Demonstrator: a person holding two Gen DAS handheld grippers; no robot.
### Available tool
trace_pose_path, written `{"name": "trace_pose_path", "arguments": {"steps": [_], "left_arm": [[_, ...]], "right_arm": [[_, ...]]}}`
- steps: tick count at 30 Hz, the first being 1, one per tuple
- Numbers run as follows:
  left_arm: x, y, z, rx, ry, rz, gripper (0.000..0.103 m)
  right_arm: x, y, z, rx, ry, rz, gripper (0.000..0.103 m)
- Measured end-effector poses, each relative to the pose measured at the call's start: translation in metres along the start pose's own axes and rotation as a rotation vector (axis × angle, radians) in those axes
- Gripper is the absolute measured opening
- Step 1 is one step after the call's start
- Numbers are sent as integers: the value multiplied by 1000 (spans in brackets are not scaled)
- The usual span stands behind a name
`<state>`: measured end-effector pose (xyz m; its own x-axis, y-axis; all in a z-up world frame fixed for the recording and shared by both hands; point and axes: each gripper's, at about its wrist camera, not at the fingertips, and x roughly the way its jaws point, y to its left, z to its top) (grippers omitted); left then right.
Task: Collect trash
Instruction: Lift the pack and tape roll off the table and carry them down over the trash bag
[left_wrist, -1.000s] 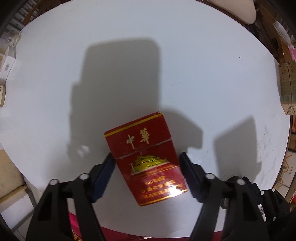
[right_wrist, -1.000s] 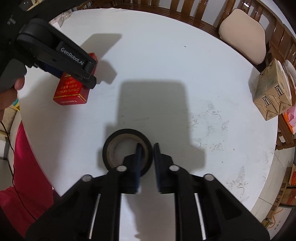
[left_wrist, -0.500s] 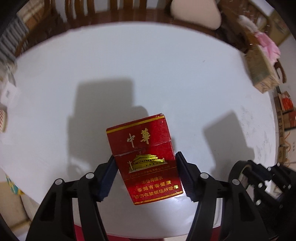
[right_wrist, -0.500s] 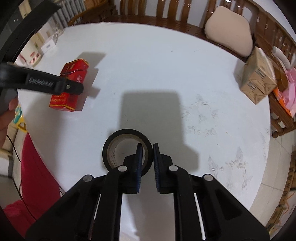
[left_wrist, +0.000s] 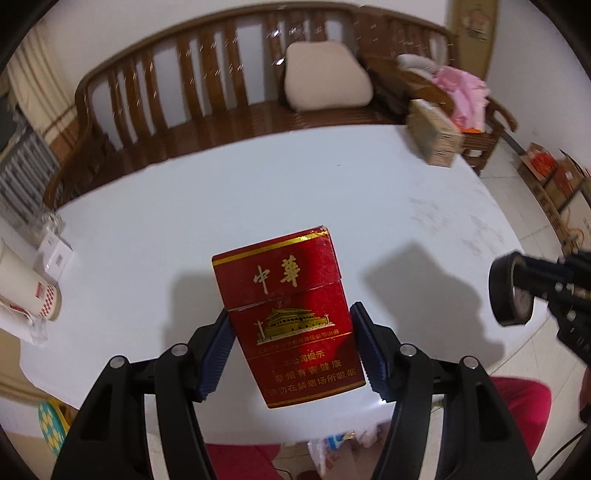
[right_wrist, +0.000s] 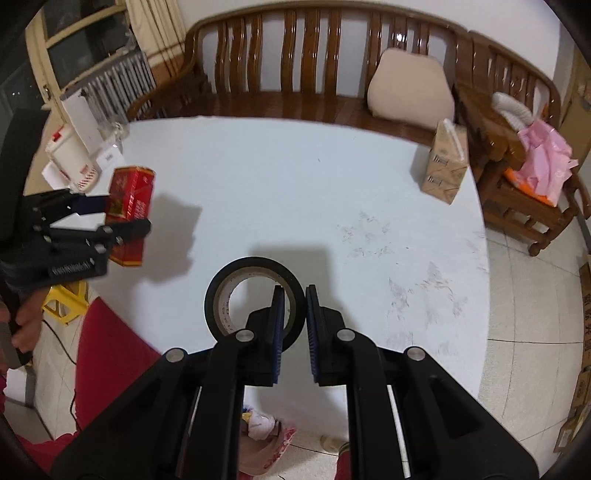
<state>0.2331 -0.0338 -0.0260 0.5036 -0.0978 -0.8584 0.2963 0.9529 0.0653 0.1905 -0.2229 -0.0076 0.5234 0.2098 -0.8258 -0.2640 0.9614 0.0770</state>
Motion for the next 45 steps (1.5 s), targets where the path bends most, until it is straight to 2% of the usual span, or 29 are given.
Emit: {"name": "trace_pose_path", "arguments": {"steps": [3, 8, 17, 26, 34, 45], "left_arm": [[-25, -2, -22, 21, -43, -24, 60], [-57, 1, -55, 12, -107, -1, 60], [-90, -10, -111, 63, -152, 5, 60], [-108, -29, -148, 111, -188, -2, 60], [-103, -36, -178, 126, -165, -18, 60], [-56, -31, -208, 109, -46, -69, 60]], "right_arm": [[-30, 17, -14, -8, -47, -12, 12], [-63, 43, -43, -6, -102, -22, 13], [-97, 79, -84, -20, -155, -43, 12], [-117, 104, -119, -35, -172, -41, 12], [-113, 122, -147, -45, -139, -35, 12], [-80, 130, -179, -12, -69, -11, 12]]}}
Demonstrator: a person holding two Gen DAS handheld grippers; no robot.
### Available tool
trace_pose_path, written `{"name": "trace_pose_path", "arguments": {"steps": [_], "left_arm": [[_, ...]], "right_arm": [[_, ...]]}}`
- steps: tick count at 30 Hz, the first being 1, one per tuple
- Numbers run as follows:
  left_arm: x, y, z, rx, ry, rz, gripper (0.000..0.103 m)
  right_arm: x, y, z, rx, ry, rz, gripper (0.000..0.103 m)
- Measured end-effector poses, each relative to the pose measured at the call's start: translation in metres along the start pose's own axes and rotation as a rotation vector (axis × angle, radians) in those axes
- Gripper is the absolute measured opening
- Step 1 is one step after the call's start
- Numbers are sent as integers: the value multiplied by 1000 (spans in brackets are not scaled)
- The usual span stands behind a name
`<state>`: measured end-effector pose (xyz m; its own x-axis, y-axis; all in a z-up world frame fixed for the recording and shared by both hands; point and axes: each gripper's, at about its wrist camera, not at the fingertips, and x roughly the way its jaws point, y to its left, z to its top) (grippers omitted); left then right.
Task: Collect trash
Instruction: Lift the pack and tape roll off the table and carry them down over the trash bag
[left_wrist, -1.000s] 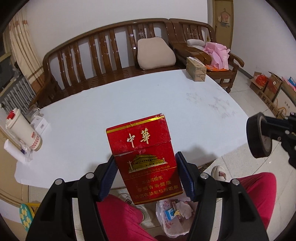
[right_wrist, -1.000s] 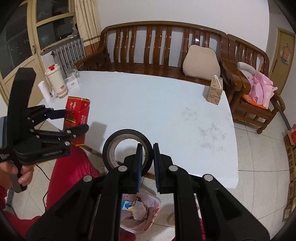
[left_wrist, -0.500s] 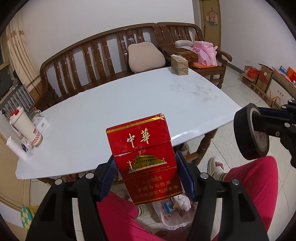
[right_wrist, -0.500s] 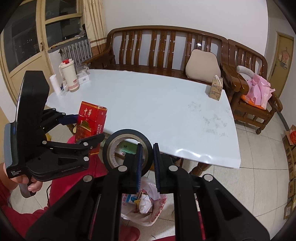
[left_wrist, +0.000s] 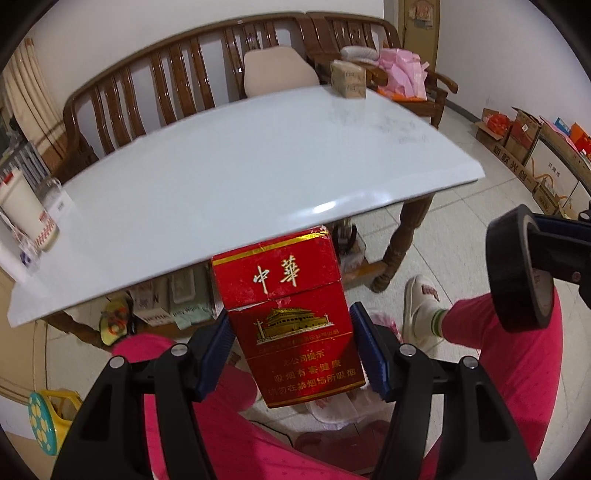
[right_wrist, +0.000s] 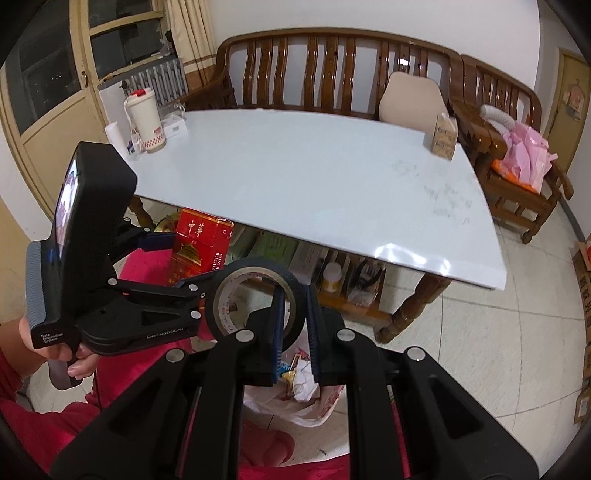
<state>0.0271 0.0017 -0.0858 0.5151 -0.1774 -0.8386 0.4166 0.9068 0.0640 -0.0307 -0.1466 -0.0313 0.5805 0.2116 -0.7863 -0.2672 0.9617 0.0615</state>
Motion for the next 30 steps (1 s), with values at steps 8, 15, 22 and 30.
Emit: {"name": "trace_pose_path", "arguments": {"steps": [8, 15, 22, 30], "left_arm": [[41, -5, -20, 9, 95, -22, 60], [83, -13, -38, 14, 192, -50, 61], [124, -21, -54, 25, 281, -69, 61], [162, -28, -58, 34, 364, -82, 61]], "right_arm": [[32, -2, -19, 33, 64, 2, 12], [70, -9, -38, 67, 138, 3, 12], [114, -20, -58, 100, 220, -6, 12], [162, -35, -82, 138, 319, -16, 12]]}}
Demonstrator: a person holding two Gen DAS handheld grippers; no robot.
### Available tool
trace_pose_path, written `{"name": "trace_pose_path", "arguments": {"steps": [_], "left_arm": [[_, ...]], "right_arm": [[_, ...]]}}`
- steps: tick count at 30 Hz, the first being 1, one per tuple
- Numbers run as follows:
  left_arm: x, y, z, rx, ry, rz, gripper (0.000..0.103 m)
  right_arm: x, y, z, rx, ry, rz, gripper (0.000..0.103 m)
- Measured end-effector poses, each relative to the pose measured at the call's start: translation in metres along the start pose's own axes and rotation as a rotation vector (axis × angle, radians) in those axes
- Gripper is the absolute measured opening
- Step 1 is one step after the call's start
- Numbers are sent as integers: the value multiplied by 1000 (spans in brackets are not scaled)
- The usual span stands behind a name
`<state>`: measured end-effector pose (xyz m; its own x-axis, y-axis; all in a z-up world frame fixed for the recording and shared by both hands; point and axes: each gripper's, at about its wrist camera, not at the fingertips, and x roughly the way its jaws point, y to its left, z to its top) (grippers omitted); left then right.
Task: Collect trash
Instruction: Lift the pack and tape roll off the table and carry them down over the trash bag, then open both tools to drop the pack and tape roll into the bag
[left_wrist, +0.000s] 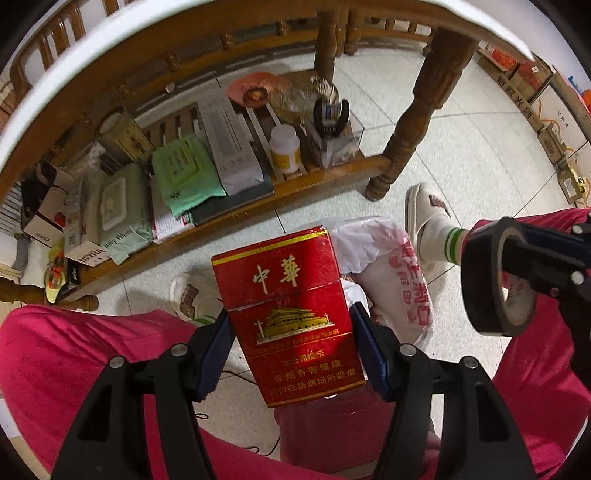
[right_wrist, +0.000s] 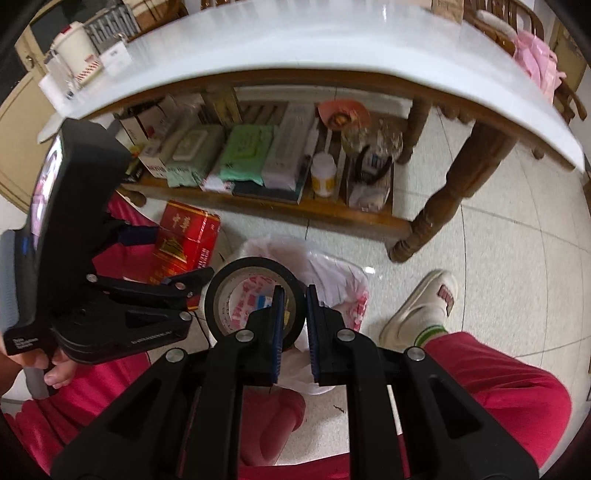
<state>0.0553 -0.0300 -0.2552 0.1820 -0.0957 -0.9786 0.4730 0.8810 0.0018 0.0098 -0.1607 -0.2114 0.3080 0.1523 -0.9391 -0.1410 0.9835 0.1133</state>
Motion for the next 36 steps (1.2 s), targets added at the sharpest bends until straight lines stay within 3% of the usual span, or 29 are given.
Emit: {"name": "trace_pose_path", "arguments": {"steps": [11, 22, 26, 36], "left_arm": [[61, -2, 5, 15, 144, 1, 61], [113, -3, 4, -25, 306, -121, 61], [131, -3, 2, -22, 363, -105, 61], [158, 7, 0, -98, 457, -144, 61]], "right_arm": [[63, -21, -4, 73, 114, 20, 12], [115, -30, -11, 117, 222, 33, 12], [130, -31, -14, 113, 251, 24, 12], [158, -33, -14, 133, 305, 38, 13]]}}
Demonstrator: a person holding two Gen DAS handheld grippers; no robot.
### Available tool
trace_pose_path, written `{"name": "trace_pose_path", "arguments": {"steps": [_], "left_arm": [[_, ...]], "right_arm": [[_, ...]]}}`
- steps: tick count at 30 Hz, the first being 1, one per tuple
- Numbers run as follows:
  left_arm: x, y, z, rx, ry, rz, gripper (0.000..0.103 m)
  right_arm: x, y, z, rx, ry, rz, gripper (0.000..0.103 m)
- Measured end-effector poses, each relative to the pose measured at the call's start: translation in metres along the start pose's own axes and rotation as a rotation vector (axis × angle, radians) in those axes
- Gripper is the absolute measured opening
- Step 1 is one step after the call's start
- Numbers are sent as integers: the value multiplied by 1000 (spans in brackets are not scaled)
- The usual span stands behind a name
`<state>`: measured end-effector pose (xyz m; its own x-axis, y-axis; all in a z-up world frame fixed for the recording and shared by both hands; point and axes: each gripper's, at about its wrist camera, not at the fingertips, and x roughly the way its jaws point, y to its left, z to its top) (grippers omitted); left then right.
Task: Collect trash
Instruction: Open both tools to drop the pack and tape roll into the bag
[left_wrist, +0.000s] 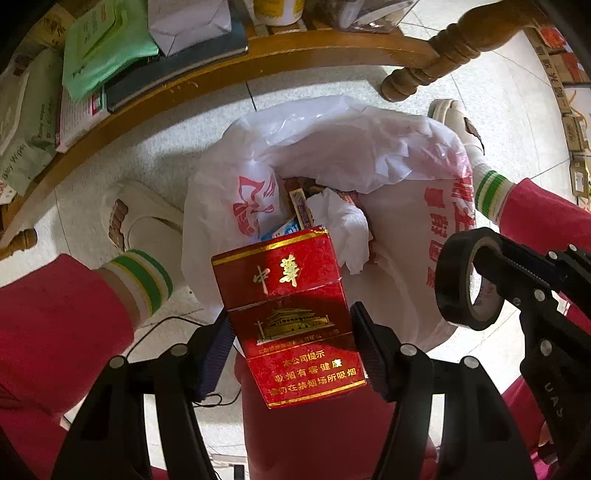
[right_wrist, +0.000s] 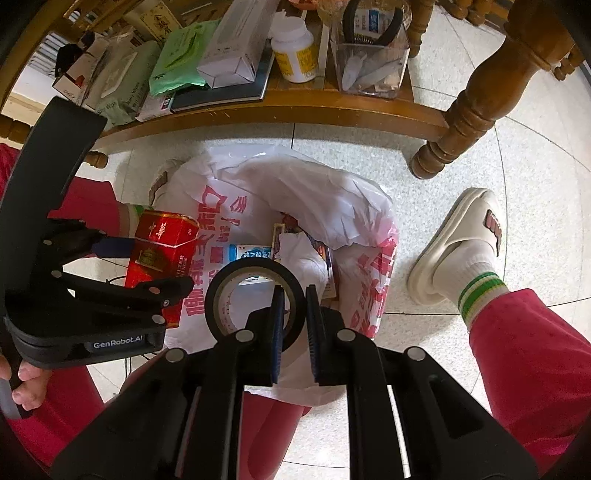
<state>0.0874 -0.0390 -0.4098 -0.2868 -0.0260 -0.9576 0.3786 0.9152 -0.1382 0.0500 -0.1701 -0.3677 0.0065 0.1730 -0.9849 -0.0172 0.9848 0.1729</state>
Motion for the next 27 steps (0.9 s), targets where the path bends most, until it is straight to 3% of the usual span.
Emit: {"name": "trace_pose_path", "arguments": {"steps": [15, 19, 25, 27], "left_arm": [[9, 8, 4, -38, 36, -30, 61], [11, 7, 4, -36, 59, -27, 70], [9, 2, 6, -13, 38, 13, 74], [9, 2, 6, -13, 37, 22, 76]], "right_arm": [[9, -3, 2, 22, 27, 29, 16], [6, -2, 2, 20, 20, 26, 16], [6, -3, 1, 22, 23, 22, 20], [5, -2, 2, 24, 18, 19, 28]]}}
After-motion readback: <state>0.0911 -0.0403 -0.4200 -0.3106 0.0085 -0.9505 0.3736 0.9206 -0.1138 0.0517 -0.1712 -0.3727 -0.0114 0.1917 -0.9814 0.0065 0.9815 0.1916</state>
